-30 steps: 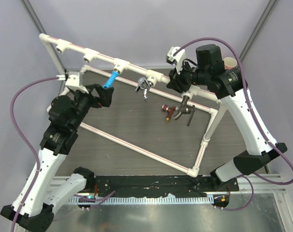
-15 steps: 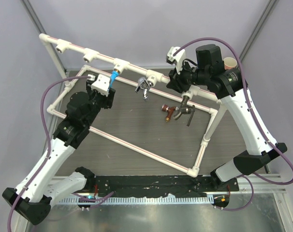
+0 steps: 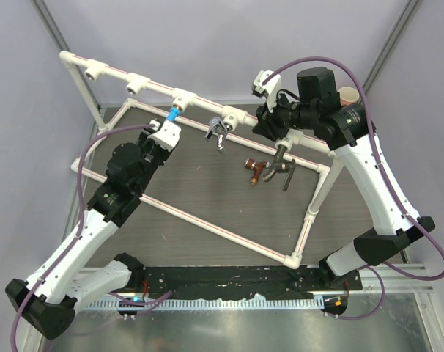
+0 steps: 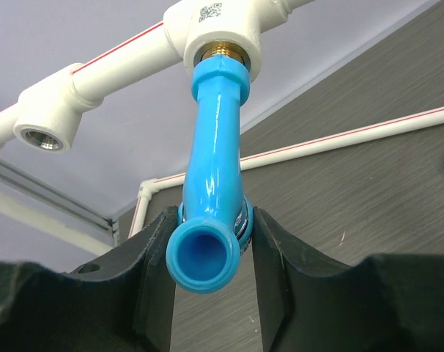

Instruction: Install the water faucets

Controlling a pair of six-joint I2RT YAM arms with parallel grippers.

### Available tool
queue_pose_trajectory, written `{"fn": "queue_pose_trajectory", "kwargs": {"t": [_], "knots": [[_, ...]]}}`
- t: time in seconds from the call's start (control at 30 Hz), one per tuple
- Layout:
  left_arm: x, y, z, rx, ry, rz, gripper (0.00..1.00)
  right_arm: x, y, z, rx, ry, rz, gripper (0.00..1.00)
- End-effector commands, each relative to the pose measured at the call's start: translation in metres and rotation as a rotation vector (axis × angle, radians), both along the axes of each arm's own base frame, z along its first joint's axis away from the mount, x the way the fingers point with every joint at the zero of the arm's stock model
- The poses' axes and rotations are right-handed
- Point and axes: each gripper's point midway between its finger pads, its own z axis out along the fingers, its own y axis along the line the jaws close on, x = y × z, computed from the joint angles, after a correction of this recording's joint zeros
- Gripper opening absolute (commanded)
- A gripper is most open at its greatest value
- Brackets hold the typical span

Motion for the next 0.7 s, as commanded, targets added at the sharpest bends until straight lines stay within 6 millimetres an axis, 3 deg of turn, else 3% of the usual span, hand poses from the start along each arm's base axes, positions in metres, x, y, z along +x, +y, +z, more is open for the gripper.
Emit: {"fn": "queue_pose_trajectory", "kwargs": {"t": [0.0,0.33,0.5,0.53,0.57,0.63,0.67], "knots": [[-0.001,-0.002,0.020,0.139,-0.125,0.009,0.03,-0.002,0.009,0.000,0.051,0.049,-0.013,0.01],[0.000,0.013,0.001,0.676,-0.150,0.142,0.00,-0.001,0.010,0.000,0.049,0.048,-0.010,0.01],[0.000,0.016,0.006,0.746,-0.185,0.177,0.02,-0.001,0.010,-0.001,0.048,0.048,-0.008,0.01],[-0.001,0.016,0.007,0.712,-0.184,0.179,0.08,0.000,0.010,-0.001,0.048,0.047,-0.011,0.01],[-0.003,0.016,0.009,0.690,-0.187,0.173,0.30,-0.001,0.010,-0.001,0.048,0.049,-0.011,0.01],[-0.006,0.015,0.011,0.595,-0.178,0.167,0.58,0.000,0.010,-0.002,0.047,0.050,-0.010,0.01],[-0.010,0.017,0.013,0.557,-0.172,0.160,0.77,-0.001,0.010,-0.001,0.048,0.048,-0.010,0.01]]}}
